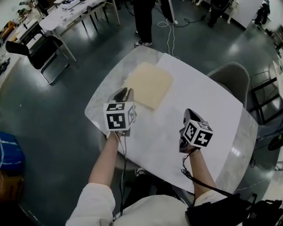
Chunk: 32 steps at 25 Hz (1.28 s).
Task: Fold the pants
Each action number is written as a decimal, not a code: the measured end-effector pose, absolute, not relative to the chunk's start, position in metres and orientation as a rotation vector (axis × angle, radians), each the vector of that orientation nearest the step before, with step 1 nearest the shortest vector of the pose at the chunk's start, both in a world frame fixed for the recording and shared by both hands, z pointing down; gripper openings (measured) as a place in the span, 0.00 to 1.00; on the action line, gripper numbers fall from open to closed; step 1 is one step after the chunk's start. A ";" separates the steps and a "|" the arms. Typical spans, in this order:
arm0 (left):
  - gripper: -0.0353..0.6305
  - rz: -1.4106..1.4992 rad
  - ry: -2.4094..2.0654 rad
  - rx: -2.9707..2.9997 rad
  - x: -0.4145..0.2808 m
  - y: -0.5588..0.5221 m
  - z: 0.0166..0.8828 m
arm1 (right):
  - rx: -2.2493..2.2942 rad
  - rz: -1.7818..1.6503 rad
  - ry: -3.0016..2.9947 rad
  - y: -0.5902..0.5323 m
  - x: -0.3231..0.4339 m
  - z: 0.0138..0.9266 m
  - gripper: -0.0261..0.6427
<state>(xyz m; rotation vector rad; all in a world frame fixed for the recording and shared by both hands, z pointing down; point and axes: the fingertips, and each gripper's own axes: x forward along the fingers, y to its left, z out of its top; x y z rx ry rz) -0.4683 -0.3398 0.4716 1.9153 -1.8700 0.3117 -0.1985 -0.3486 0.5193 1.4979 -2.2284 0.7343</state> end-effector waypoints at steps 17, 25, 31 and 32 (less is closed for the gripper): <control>0.08 0.322 -2.008 1.806 -0.390 -0.181 0.431 | 1.379 0.607 -2.347 -0.231 -0.158 0.455 0.03; 0.08 0.319 -2.040 1.788 -0.380 -0.162 0.419 | 1.398 0.494 -2.374 -0.226 -0.148 0.428 0.03; 0.08 0.307 -2.052 1.774 -0.380 -0.157 0.417 | 1.391 0.515 -2.390 -0.223 -0.148 0.427 0.03; 0.07 0.304 -2.054 1.772 -0.379 -0.157 0.417 | 1.389 0.515 -2.392 -0.223 -0.147 0.426 0.03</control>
